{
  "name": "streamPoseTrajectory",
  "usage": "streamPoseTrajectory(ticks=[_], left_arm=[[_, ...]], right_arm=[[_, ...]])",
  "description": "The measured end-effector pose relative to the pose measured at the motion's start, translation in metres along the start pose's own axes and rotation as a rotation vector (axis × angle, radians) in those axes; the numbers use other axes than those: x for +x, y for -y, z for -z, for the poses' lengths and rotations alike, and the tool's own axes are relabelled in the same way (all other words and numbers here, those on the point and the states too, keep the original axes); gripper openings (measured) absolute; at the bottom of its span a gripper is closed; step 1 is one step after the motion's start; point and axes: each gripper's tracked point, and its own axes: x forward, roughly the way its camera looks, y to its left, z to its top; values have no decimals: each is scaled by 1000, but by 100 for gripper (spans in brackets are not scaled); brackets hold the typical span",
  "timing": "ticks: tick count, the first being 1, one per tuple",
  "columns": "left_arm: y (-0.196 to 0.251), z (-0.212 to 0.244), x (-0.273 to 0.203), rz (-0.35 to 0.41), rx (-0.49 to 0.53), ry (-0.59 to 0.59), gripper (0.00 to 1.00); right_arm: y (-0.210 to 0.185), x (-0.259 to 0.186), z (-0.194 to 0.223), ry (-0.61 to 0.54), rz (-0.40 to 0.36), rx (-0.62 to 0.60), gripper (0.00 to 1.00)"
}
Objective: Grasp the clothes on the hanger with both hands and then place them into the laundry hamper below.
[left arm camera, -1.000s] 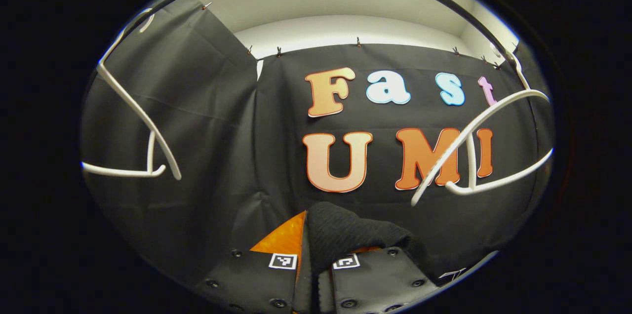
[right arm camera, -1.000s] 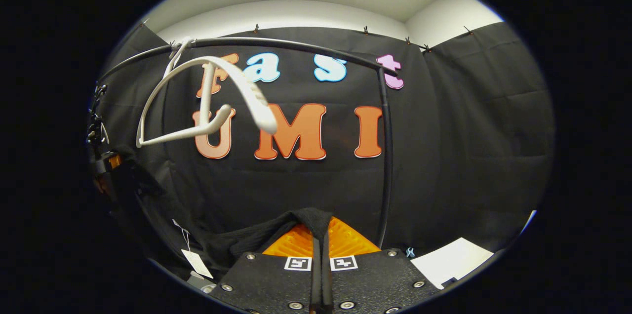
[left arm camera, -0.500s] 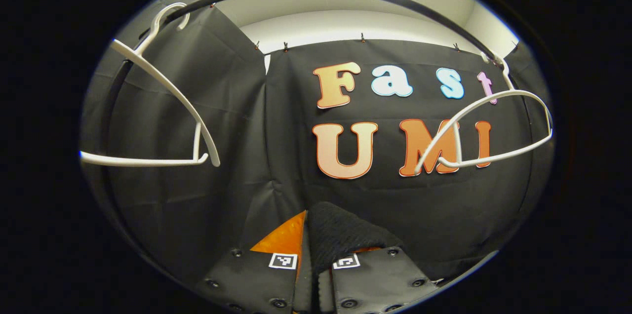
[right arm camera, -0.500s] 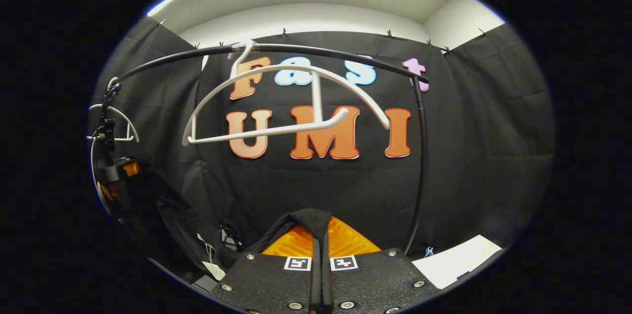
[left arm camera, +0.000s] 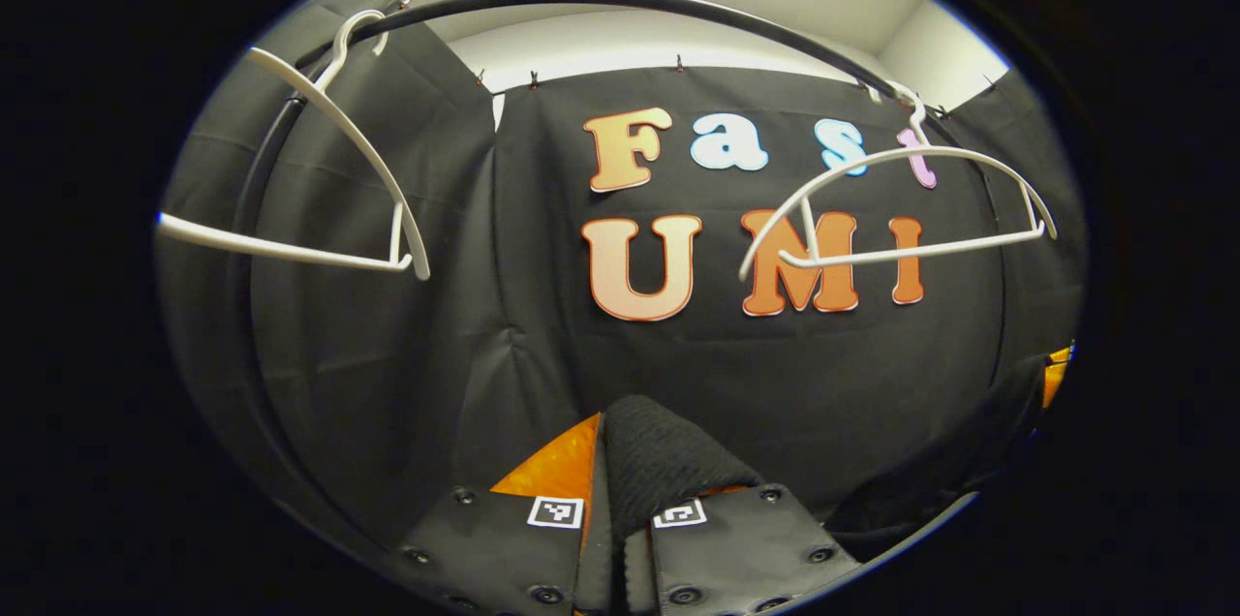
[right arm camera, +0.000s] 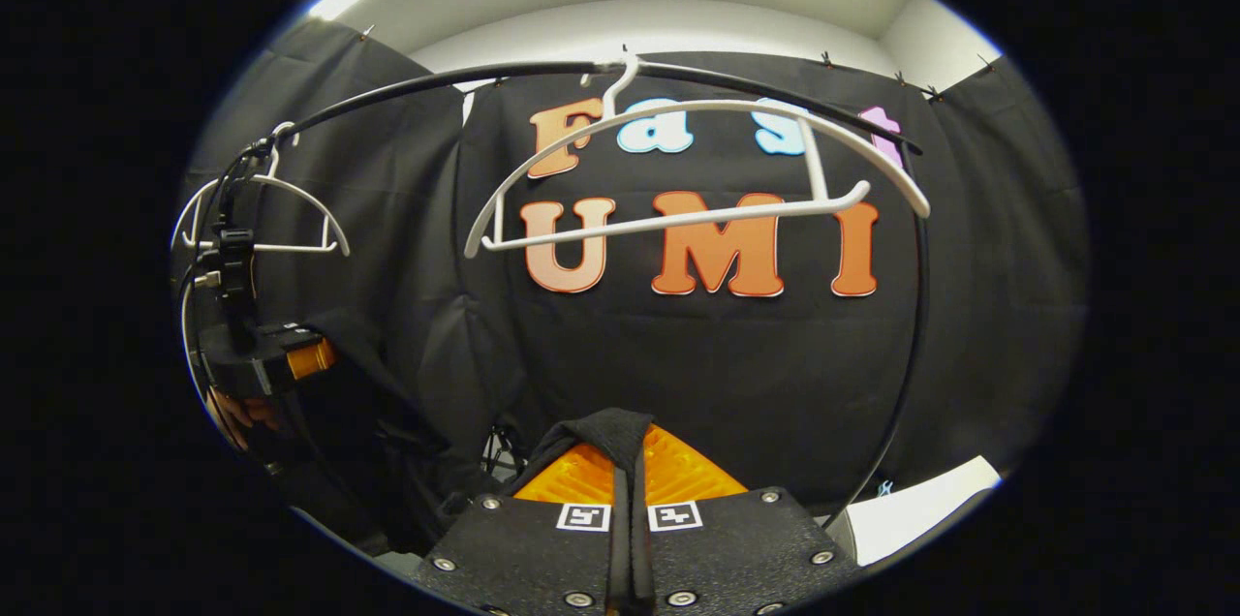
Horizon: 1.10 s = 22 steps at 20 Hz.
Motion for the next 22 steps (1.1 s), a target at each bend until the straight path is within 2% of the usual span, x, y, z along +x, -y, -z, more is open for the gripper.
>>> streamPoseTrajectory(ticks=[7,11,17,22], left_arm=[[17,89,-23,43,-25,-205,14],[20,135,-41,54,-5,-308,14],[19,188,-49,59,32,-423,14],[22,254,-67,57,32,-589,14]], right_arm=[[-40,6,84,-155,-49,43,0],[-54,9,133,-258,-65,75,0],[-54,6,189,-370,-51,111,0],[-50,5,244,-490,-42,124,1]])
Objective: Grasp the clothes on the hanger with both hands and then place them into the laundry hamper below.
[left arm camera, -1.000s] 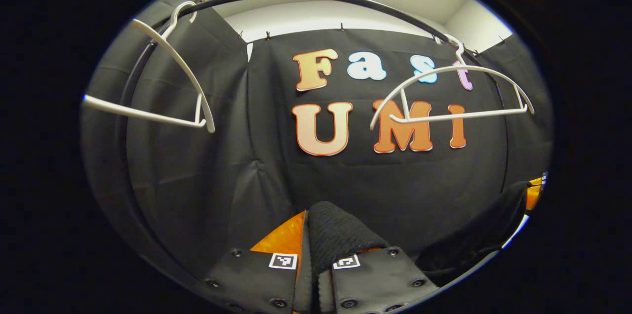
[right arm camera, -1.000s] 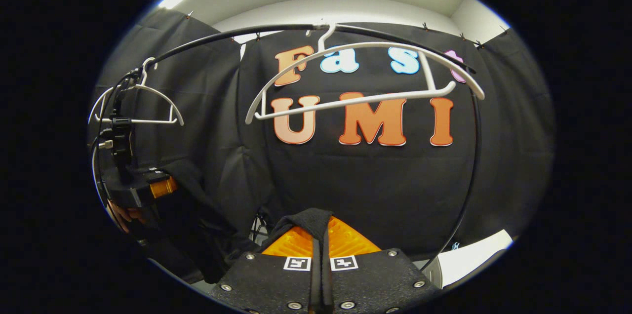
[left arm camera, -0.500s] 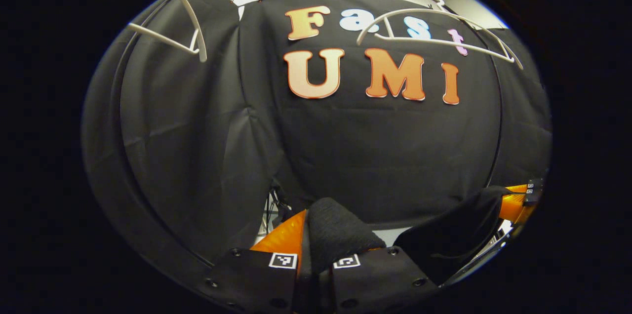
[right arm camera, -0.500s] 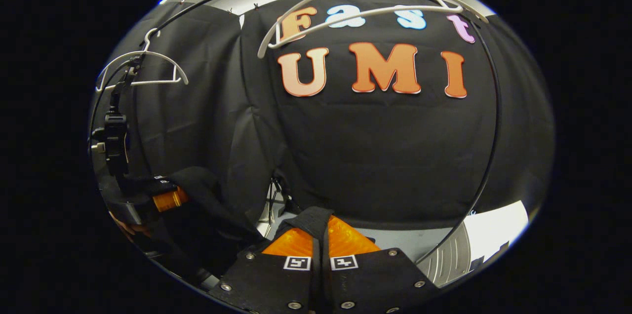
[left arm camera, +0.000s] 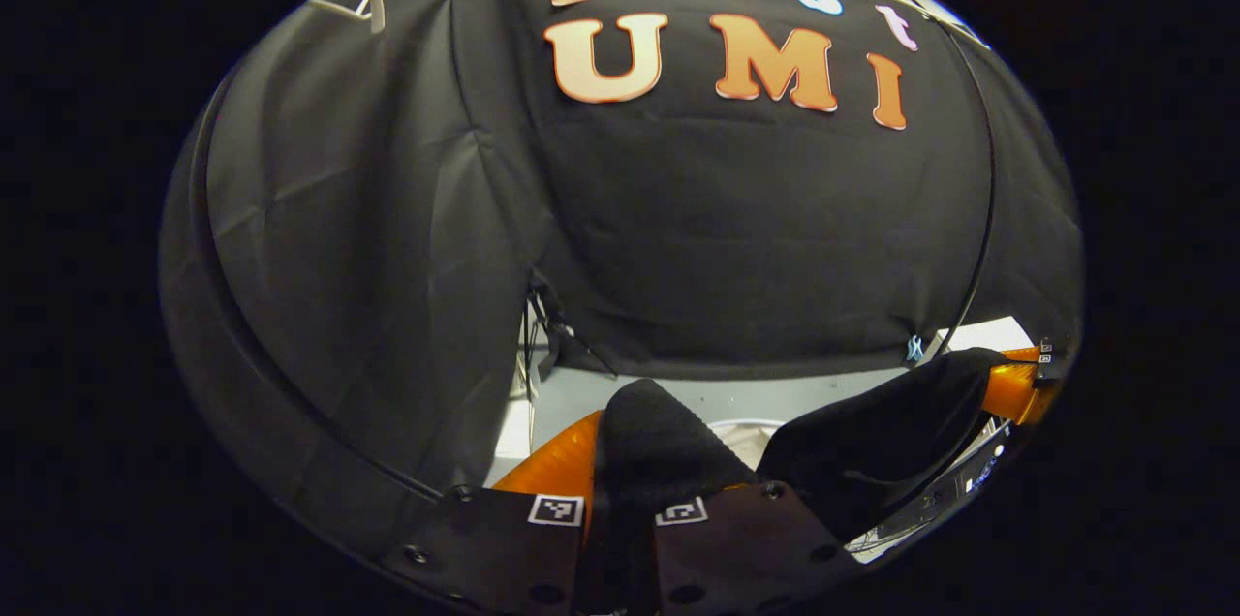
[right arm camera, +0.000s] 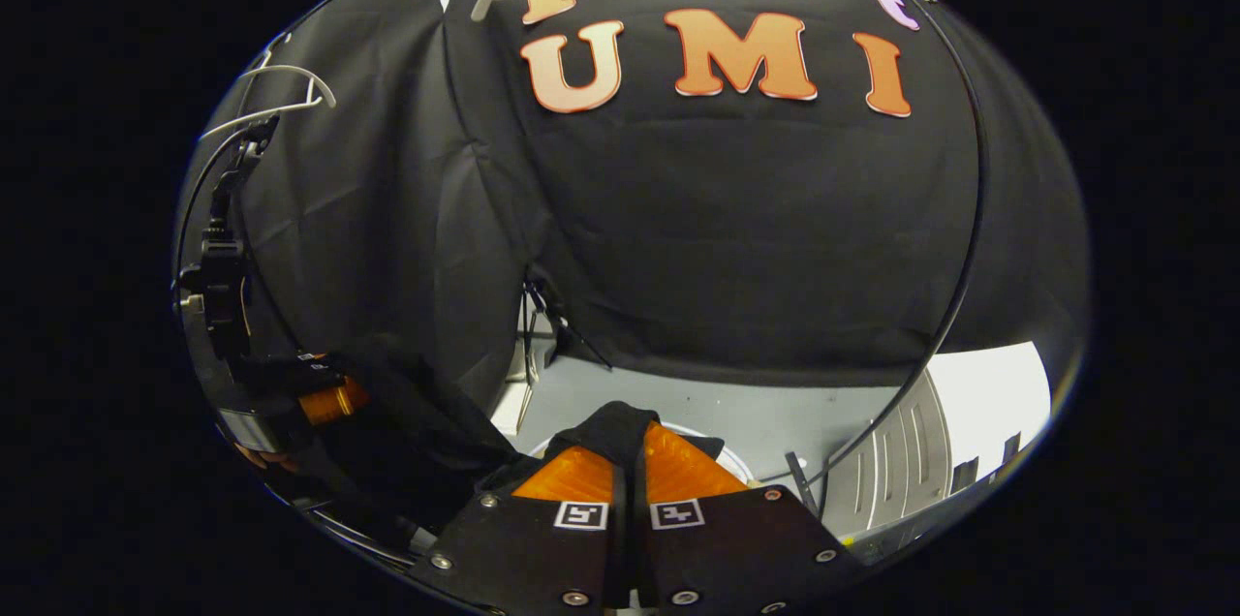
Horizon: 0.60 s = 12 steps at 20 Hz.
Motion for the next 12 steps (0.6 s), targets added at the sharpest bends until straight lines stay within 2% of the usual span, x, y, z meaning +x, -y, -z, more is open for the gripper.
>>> streamPoseTrajectory(ticks=[5,7,9,10,11,12], left_arm=[[0,45,12,1,14,-110,14],[-4,53,14,-13,36,-128,20],[-8,62,19,-25,37,-156,21],[-10,67,21,-36,34,-177,27],[-11,76,24,-38,31,-203,40],[-10,85,26,-33,24,-237,53]], right_arm=[[4,10,37,-81,-2,19,4],[5,15,49,-107,2,33,8],[9,19,62,-141,11,38,13],[9,20,65,-150,5,44,21],[4,22,66,-150,-8,60,16],[2,22,64,-147,-16,70,31]])
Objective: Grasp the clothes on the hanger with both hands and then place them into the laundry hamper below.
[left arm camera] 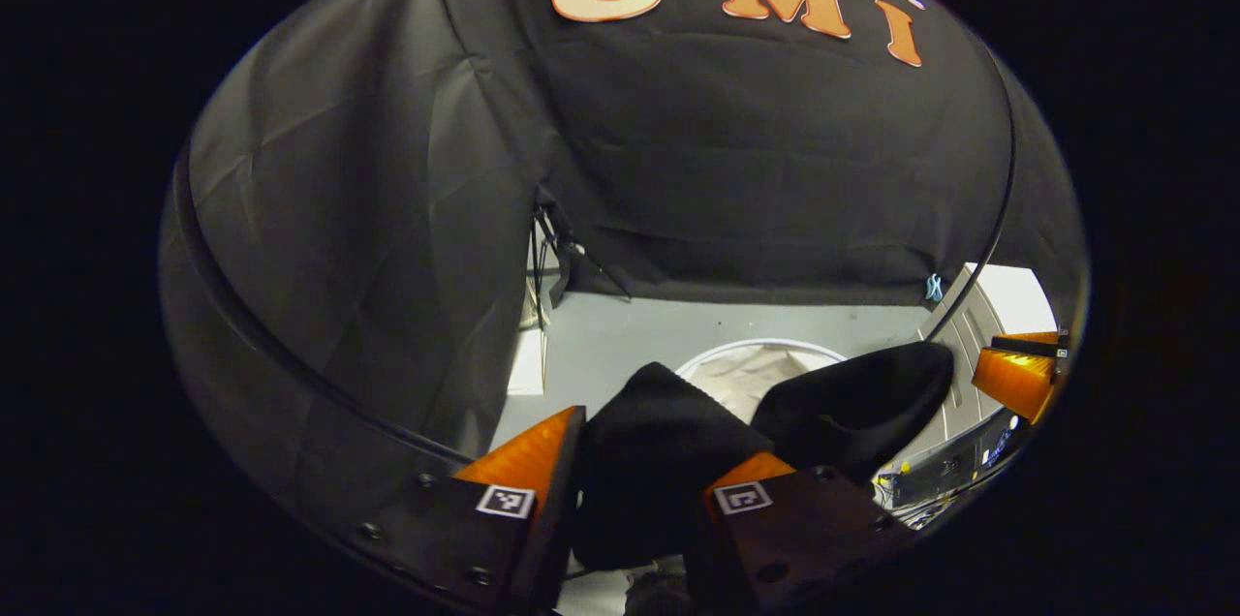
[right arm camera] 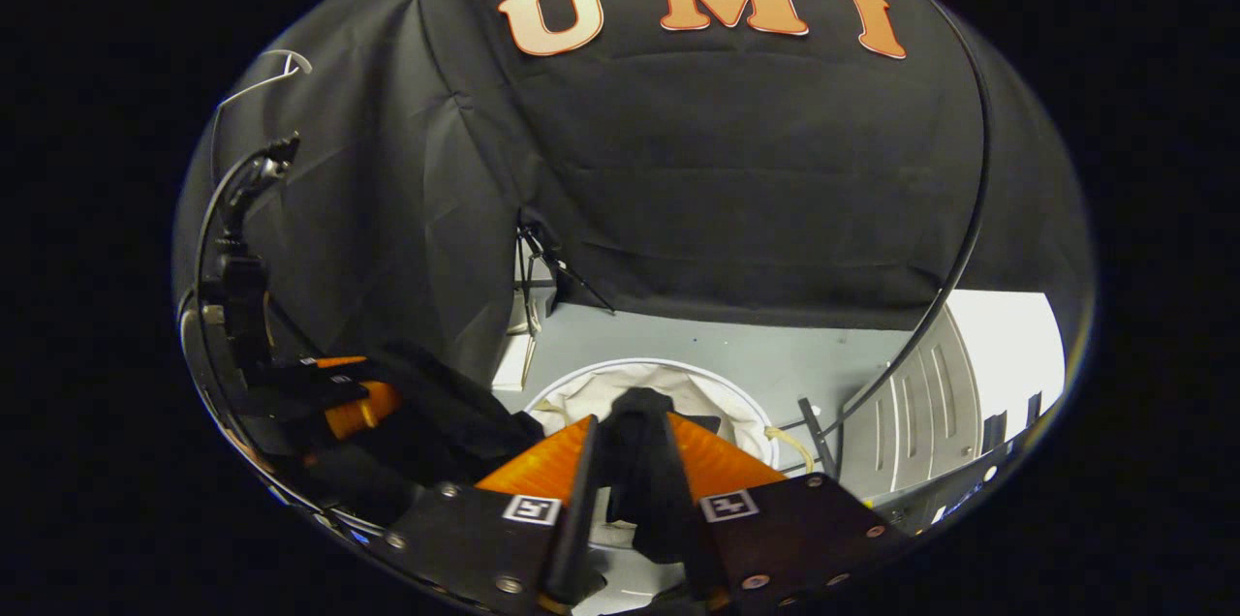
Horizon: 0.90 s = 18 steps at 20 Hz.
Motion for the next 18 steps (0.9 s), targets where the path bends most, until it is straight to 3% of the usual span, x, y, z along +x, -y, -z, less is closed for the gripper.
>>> streamPoseTrajectory(ticks=[1,4,5,6,18], left_arm=[[2,9,2,8,-5,-33,61],[-7,31,12,-40,-16,-105,89],[-8,37,12,-38,-26,-116,100],[-8,40,12,-30,-36,-128,96],[-10,42,-12,-24,-49,-75,99]], right_arm=[[-2,7,0,-4,-4,0,54],[3,1,14,-39,10,-20,72],[4,1,18,-56,12,-19,70],[4,4,24,-72,16,-17,92],[17,-10,55,-122,46,16,95]])
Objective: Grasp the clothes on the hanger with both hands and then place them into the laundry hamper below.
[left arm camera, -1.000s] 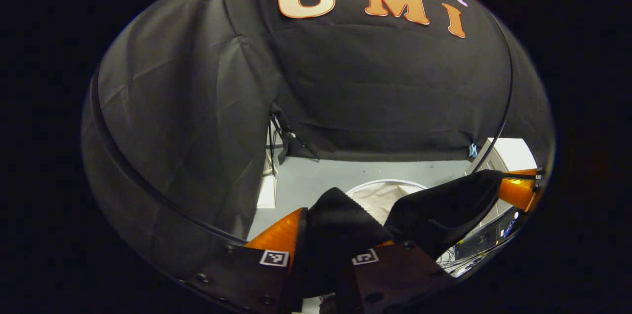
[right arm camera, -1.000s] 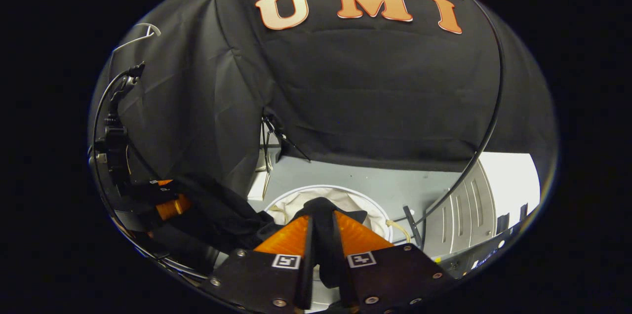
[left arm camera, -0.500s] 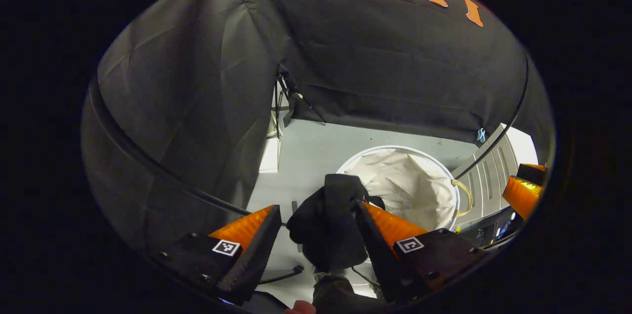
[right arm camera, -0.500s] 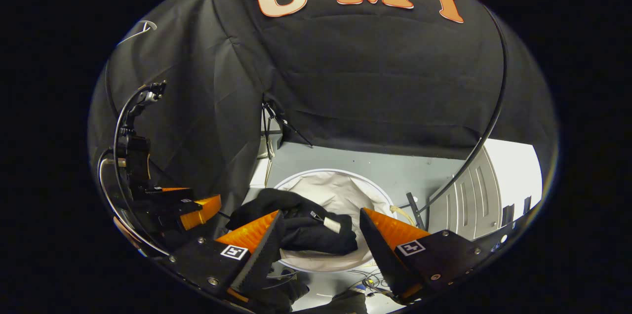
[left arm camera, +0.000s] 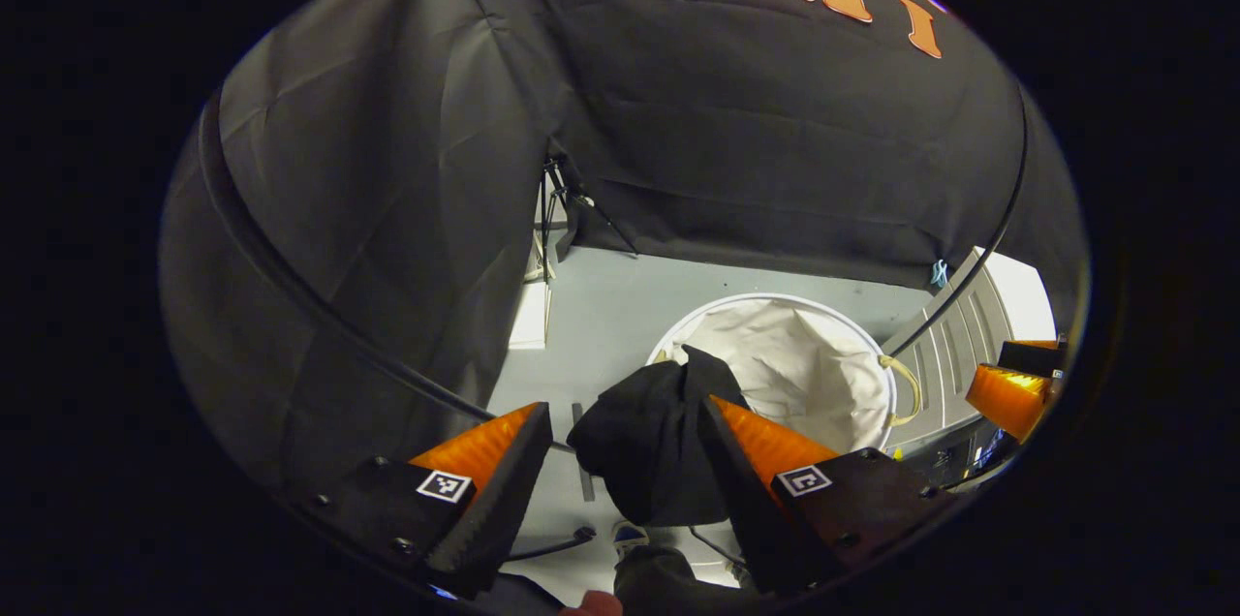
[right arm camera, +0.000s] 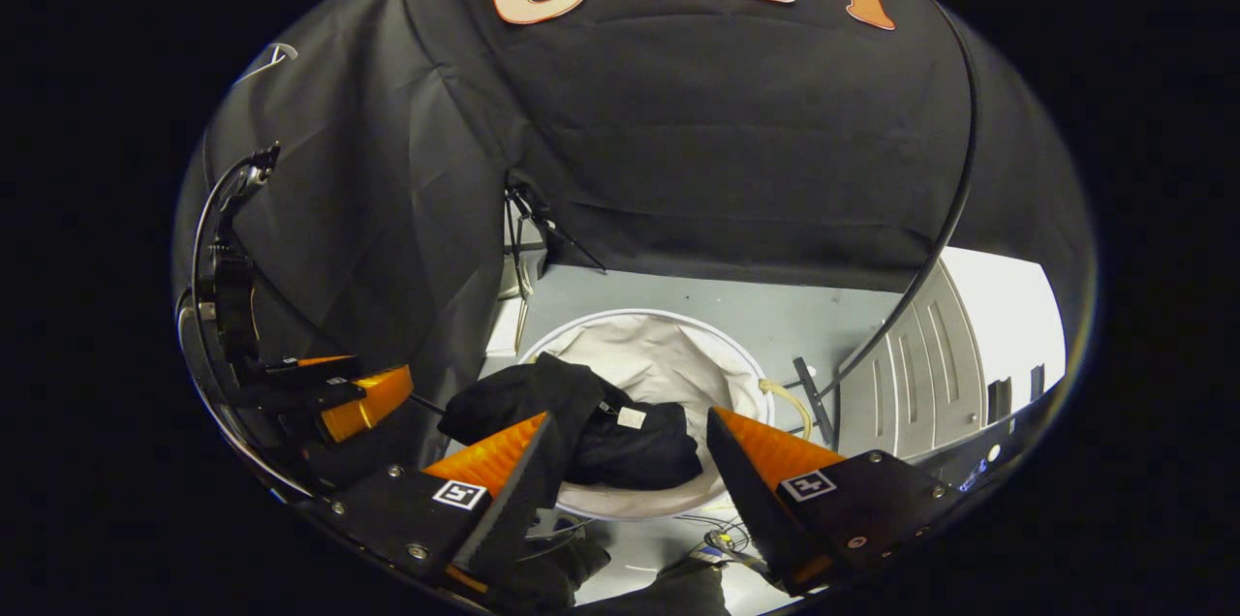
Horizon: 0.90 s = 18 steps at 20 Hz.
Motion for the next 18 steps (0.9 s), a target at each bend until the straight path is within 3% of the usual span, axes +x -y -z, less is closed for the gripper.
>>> streamPoseTrajectory(ticks=[10,18], left_arm=[[4,-14,-51,15,-19,101,99],[26,-86,-136,52,12,383,98]], right_arm=[[27,-51,25,40,53,33,95],[62,-129,-25,247,145,38,94]])
